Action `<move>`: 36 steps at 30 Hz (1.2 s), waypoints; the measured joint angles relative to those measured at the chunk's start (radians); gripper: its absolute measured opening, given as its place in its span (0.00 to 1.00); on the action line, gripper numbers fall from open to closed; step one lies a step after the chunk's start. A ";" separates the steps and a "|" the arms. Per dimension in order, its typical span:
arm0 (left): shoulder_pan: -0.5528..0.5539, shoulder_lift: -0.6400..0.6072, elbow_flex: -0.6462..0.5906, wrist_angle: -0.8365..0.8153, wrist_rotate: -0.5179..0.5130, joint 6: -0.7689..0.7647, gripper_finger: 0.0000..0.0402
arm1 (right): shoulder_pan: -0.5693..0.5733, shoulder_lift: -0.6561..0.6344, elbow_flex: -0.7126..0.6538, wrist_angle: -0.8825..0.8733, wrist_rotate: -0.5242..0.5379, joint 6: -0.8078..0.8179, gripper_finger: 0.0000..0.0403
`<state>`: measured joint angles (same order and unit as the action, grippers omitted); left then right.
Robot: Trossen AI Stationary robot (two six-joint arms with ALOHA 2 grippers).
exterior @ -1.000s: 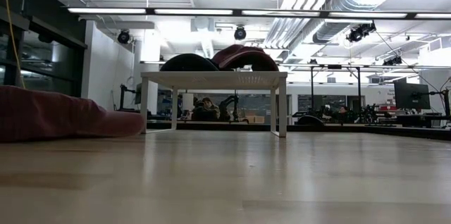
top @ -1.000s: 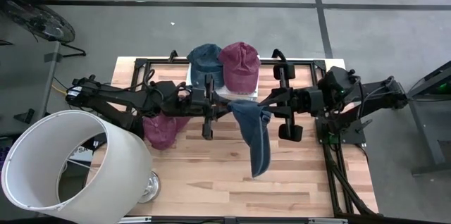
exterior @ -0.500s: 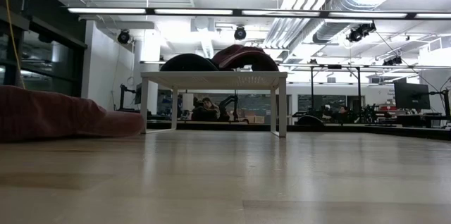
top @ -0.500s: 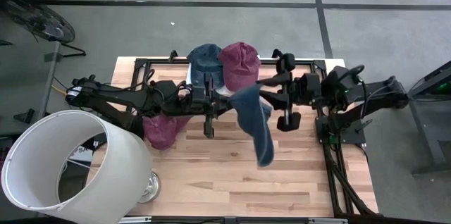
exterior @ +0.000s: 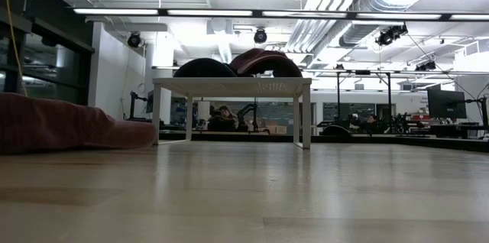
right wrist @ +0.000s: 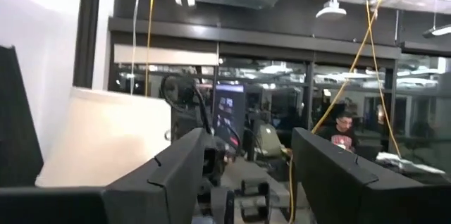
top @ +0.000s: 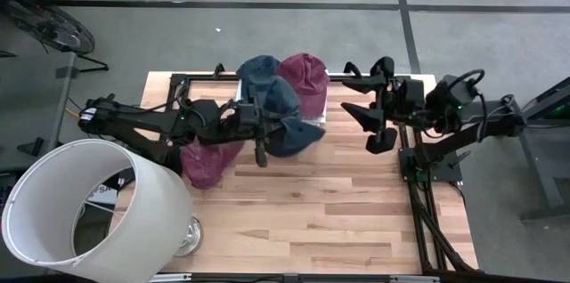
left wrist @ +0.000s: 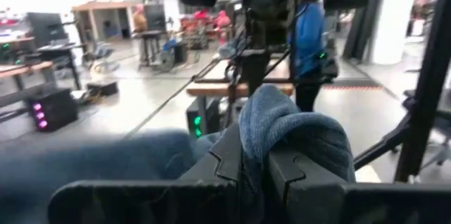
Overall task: Pick & Place hat
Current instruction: Stack the black cap on top of the black cap on the shelf
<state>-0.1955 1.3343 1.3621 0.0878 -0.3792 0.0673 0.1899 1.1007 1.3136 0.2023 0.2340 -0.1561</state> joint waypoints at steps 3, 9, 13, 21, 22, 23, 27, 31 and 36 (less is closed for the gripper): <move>0.000 -0.003 0.020 -0.069 -0.052 -0.007 0.04 | 0.000 -0.013 0.000 -0.049 0.003 0.008 0.51; 0.017 0.025 0.213 -0.419 -0.138 -0.014 0.04 | 0.000 -0.026 0.000 -0.126 0.003 0.062 0.51; 0.037 0.059 0.329 -0.606 -0.170 -0.029 0.04 | 0.000 -0.028 0.000 -0.190 0.015 0.071 0.51; 0.135 0.081 0.421 -0.797 -0.105 -0.045 0.04 | 0.001 -0.028 0.000 -0.250 0.056 0.072 0.51; 0.151 0.082 0.423 -0.827 -0.099 -0.046 0.04 | 0.001 -0.028 0.000 -0.253 0.056 0.078 0.51; 0.165 0.083 0.426 -0.846 -0.092 -0.049 0.04 | 0.001 -0.028 0.000 -0.256 0.056 0.087 0.51; 0.225 0.082 0.432 -0.879 -0.068 -0.082 0.04 | 0.001 -0.028 0.000 -0.282 0.055 0.108 0.51; 0.272 0.083 0.432 -0.898 -0.067 -0.128 0.04 | 0.001 -0.028 0.000 -0.324 0.052 0.127 0.51; 0.320 0.082 0.432 -0.907 -0.038 -0.145 0.04 | 0.001 -0.028 0.000 -0.359 0.052 0.130 0.51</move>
<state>0.1241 1.4166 1.7939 -0.8188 -0.4168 -0.0779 0.1905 1.0725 1.3136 -0.1569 0.2859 -0.0257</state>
